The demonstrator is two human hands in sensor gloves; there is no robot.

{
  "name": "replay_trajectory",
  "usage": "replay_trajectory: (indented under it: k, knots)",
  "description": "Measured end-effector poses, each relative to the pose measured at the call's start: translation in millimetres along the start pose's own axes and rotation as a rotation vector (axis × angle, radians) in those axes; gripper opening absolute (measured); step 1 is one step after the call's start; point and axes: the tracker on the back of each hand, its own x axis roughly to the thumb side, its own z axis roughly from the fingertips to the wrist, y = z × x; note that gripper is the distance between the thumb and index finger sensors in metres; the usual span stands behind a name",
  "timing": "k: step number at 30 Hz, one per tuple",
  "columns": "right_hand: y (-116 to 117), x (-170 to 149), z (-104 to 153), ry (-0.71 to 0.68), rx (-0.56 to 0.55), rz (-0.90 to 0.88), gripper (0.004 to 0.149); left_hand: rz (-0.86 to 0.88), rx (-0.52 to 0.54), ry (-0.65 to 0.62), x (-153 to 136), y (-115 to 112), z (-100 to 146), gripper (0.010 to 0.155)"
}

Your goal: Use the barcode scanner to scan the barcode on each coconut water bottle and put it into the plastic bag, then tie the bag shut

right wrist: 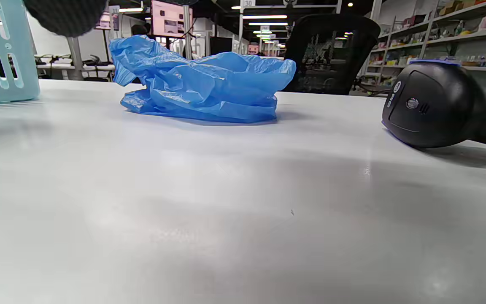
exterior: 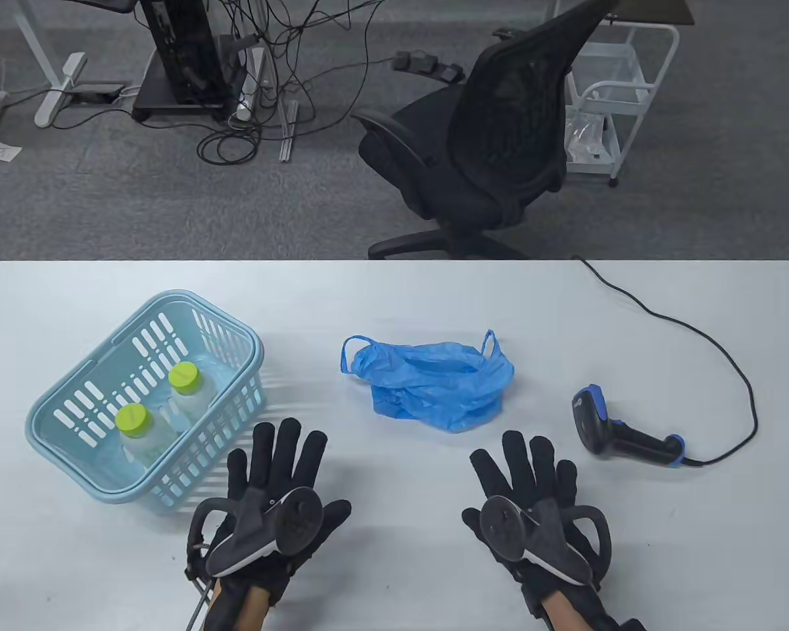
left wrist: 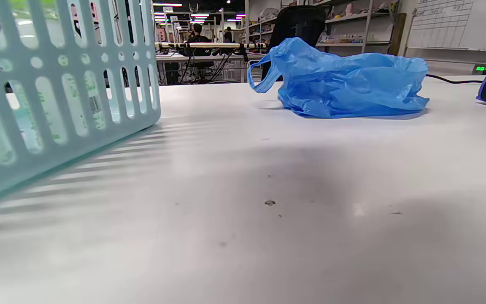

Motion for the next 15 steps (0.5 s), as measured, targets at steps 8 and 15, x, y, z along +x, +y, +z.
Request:
replay_trajectory:
  k: [8,15]
  knots:
    - [-8.4,2.3,-0.9,-0.026,0.009,-0.039,0.079,0.004,-0.005,0.013,-2.6,-1.4,-2.5,0.095]
    - [-55.6,-8.1,-58.4,0.048,-0.054,-0.043,0.074,-0.02,-0.026,0.055,-4.4,-5.2,-7.0,0.095]
